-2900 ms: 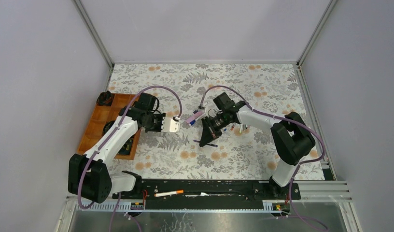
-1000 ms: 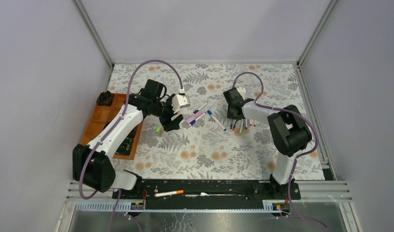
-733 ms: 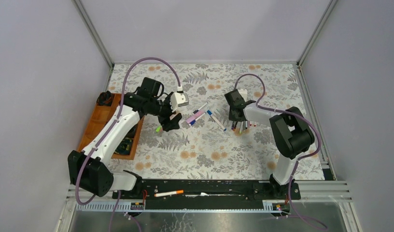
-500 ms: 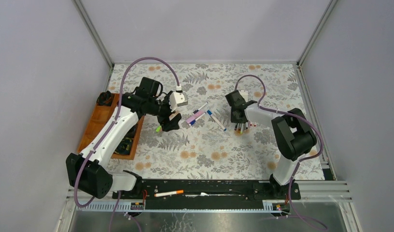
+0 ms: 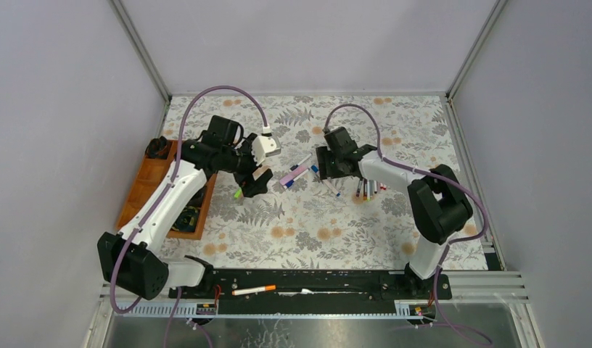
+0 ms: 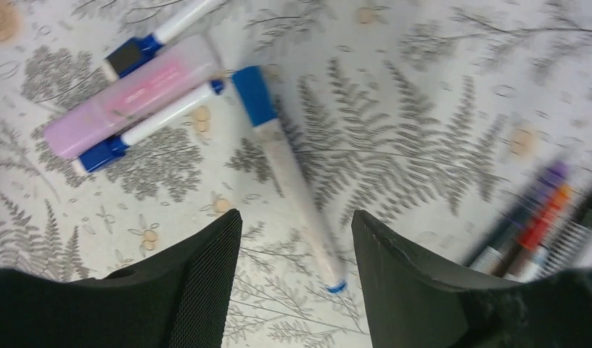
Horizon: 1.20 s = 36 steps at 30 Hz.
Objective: Open the pen caps
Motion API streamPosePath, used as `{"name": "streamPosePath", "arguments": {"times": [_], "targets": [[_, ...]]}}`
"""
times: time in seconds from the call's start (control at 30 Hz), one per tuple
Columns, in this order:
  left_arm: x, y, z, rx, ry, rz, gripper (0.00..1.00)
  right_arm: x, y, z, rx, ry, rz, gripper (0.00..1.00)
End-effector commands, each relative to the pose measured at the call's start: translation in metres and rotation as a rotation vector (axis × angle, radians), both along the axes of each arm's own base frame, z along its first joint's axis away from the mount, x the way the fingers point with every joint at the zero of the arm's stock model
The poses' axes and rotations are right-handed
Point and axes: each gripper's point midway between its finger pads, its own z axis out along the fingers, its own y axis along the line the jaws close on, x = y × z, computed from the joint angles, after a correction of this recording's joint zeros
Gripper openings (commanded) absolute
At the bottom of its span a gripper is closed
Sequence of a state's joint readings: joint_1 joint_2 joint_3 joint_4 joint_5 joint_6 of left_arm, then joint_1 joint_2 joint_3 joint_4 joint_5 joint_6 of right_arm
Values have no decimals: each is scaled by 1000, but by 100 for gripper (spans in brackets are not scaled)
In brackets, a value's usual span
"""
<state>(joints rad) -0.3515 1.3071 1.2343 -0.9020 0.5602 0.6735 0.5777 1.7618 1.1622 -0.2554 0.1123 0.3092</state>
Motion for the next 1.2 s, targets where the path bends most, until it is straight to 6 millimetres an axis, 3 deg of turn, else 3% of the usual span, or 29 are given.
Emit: {"name": "streamPosePath", "arguments": {"times": [0.0, 0.2, 0.33, 0.4, 0.53, 0.63, 0.8, 1.0, 1.17], "targets": [[12, 5, 23, -20, -76, 61, 99, -9, 33, -16, 59, 67, 162, 65], [12, 9, 31, -38, -94, 75, 98, -13, 24, -43, -13, 118, 173, 63], [10, 9, 33, -45, -101, 68, 98, -23, 21, -53, -22, 137, 179, 54], [9, 7, 32, -51, -92, 61, 99, -30, 21, -56, -20, 143, 189, 45], [3, 4, 29, -62, -66, 33, 98, -44, 28, -54, -5, 137, 220, 13], [-3, 2, 23, -62, -43, -6, 98, -53, 36, -38, 57, 135, 236, 0], [-18, 0, 10, -56, -27, -112, 99, -76, 50, 10, 210, 131, 311, 0], [-43, -9, -4, -98, -56, -292, 98, -131, 74, 72, 466, 226, 495, 0], [-50, -20, -16, -76, -70, -371, 99, -174, 92, 104, 678, 397, 652, 0]]}}
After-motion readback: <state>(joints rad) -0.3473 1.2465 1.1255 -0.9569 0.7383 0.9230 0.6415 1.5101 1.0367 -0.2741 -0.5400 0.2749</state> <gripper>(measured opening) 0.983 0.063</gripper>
